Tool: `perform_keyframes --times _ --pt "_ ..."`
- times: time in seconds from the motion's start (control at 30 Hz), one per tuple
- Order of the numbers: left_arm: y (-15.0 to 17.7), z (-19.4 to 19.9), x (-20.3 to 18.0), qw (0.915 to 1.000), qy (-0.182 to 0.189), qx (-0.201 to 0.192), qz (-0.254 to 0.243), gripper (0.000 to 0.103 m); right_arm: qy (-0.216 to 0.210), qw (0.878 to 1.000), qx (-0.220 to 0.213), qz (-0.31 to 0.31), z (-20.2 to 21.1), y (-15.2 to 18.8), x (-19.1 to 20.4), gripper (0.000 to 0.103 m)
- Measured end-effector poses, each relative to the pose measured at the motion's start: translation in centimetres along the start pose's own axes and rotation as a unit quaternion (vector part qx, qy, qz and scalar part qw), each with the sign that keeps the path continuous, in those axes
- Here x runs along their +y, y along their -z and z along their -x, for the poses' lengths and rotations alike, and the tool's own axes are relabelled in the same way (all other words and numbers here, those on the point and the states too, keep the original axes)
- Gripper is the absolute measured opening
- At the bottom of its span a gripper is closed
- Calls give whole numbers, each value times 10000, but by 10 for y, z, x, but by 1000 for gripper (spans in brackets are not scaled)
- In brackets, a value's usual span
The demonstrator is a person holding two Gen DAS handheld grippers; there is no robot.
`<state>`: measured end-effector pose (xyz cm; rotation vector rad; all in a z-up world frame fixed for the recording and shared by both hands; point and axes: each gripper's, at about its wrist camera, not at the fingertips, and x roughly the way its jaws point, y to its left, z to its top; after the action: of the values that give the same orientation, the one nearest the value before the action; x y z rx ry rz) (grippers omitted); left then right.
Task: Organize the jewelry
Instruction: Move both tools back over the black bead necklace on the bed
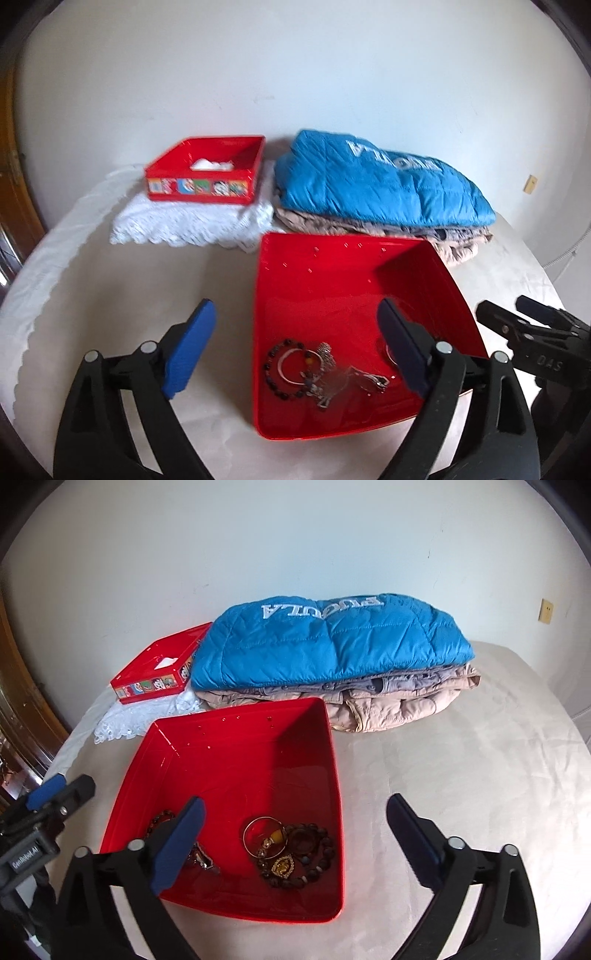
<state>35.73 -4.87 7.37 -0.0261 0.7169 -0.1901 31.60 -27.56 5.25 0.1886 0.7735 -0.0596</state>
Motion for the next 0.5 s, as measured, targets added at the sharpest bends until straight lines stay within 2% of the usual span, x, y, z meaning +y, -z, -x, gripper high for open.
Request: perform_keyframes --times 0.3,0.5 --pt "10 33 -5 9998 15 -106 -194 95 -81 9999 7 119 21 8 5 99" --pt "25 56 -1 9996 -87 -109 -226 95 -182 9993 224 222 29 24 10 99"
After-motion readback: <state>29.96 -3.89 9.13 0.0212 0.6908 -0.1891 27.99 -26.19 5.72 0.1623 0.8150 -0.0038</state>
